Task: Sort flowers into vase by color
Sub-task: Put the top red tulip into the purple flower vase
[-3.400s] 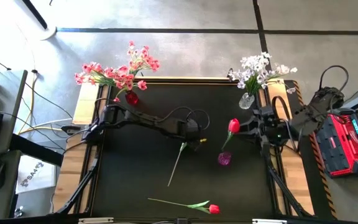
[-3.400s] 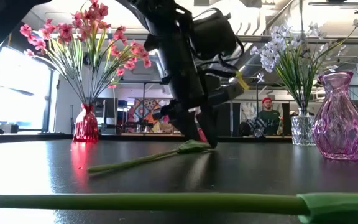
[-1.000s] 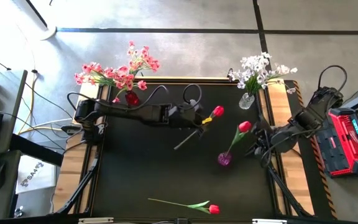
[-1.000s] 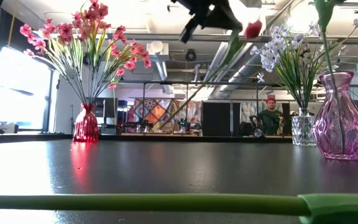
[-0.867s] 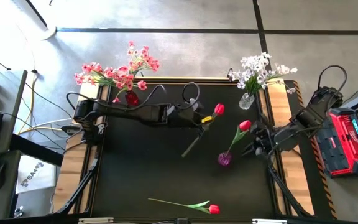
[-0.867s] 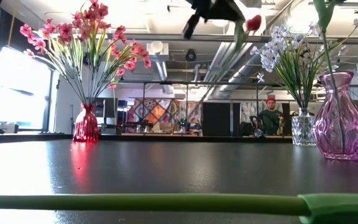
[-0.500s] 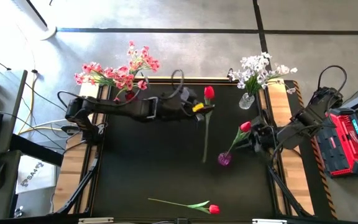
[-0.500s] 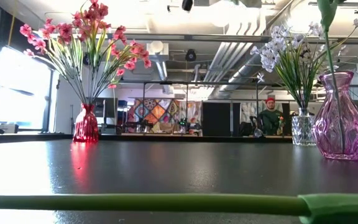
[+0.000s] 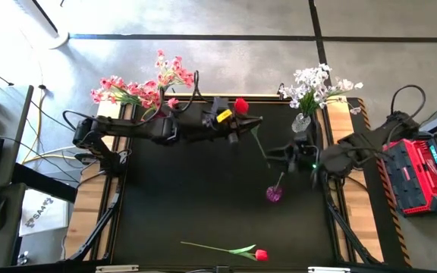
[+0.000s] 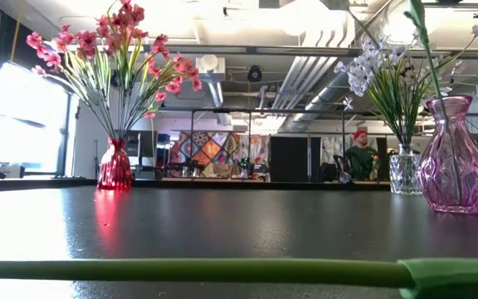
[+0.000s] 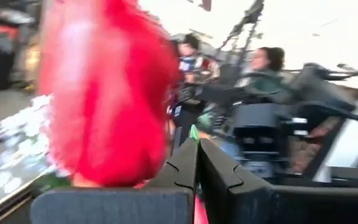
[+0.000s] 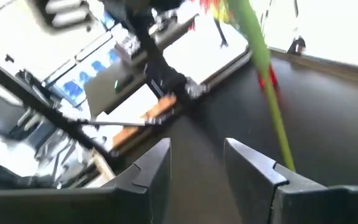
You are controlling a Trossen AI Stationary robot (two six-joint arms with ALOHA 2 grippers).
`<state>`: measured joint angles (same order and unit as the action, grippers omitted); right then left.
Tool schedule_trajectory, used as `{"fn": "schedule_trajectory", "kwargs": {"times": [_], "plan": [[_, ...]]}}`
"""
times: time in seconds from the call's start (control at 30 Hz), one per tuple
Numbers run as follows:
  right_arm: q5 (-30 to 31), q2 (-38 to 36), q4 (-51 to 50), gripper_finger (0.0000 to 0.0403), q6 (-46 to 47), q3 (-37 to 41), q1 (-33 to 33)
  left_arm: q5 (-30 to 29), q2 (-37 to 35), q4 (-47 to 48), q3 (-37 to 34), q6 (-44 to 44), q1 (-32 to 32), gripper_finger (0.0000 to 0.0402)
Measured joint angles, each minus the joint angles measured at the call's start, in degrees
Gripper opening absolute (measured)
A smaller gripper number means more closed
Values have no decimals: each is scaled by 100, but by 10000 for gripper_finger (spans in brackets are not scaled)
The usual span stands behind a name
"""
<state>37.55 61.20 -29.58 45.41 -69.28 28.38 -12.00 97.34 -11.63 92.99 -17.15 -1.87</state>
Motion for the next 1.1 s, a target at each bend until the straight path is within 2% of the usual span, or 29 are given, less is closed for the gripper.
{"fn": "schedule_trajectory", "kwargs": {"times": [0.23, 0.4, 0.57, 0.83, 1.1], "plan": [[-6, 64, 643, 138, -906, 0, -311, 728, 0, -482, -2, -72, -2, 0], [188, 64, 757, 138, -2174, 0, -327, 1113, 0, -591, 0, -214, -2, 0], [-367, 67, 1393, 138, -2853, 0, -411, 1179, 0, -592, 0, -214, -2, 0], [-712, 69, 1448, 138, -2621, 0, -879, 1179, 0, -583, 0, -221, -2, 0], [-1775, 184, 1527, 138, -2285, 0, -1510, 1179, 0, -559, 0, -223, -23, 0]]}}
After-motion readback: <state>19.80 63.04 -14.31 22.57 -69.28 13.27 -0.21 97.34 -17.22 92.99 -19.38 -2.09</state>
